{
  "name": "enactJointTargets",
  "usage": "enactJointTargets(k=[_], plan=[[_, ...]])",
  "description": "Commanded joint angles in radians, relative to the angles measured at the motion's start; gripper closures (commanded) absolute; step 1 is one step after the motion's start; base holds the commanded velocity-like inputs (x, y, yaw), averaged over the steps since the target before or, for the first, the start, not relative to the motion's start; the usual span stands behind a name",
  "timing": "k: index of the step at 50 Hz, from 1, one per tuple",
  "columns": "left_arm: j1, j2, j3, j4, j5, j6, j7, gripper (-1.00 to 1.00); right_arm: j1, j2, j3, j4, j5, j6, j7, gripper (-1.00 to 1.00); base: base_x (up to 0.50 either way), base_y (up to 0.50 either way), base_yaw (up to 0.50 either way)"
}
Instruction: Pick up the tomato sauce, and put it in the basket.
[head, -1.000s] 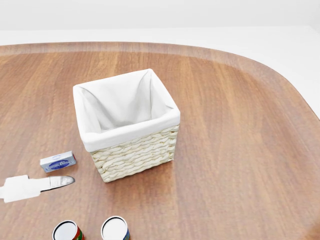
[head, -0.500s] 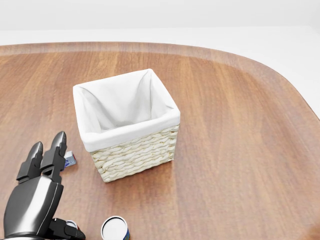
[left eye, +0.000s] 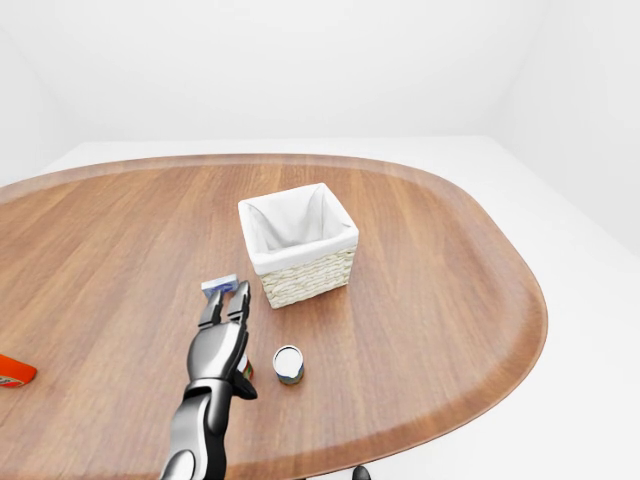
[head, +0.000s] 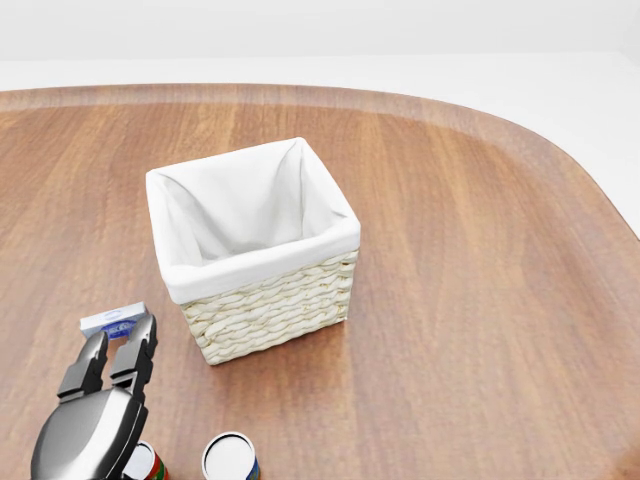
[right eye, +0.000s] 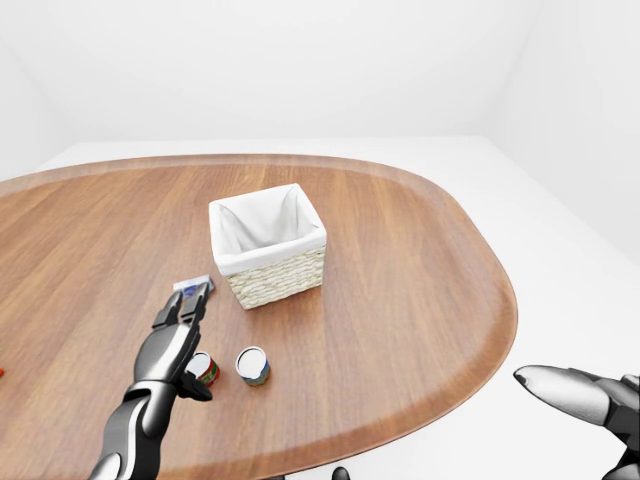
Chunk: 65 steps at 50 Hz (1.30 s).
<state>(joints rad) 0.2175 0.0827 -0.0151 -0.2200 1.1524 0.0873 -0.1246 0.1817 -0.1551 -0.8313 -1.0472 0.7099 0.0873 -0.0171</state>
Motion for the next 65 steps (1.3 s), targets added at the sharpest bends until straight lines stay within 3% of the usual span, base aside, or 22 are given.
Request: enactJointTargets(k=[1,18,48,65], plan=[[-0.01,0.015,-0.009,0.116,0.052,0.0,0.027,-1.0,0.004,0.003,-0.002,0.0,0.0,0.0,0.004,-1.0,0.0,0.0,0.0],[-0.092,0.035,-0.003,0.307,0.028,0.0,0.09,-1.0,0.007,-0.02,-0.002,0.0,0.021,0.0,-0.02,-1.0,0.0,0.0,0.0],[-0.154,0.07,0.021,0.454,-0.016,0.0,0.134,-1.0,-0.001,0.006,-0.007,0.0,-0.001,0.0,0.006,-1.0,0.0,0.0,0.0],[-0.168,0.072,-0.001,0.519,-0.015,0.0,0.16,-1.0,0.006,-0.003,-0.01,0.0,0.011,0.0,-0.002,-1.0,0.0,0.0,0.0]])
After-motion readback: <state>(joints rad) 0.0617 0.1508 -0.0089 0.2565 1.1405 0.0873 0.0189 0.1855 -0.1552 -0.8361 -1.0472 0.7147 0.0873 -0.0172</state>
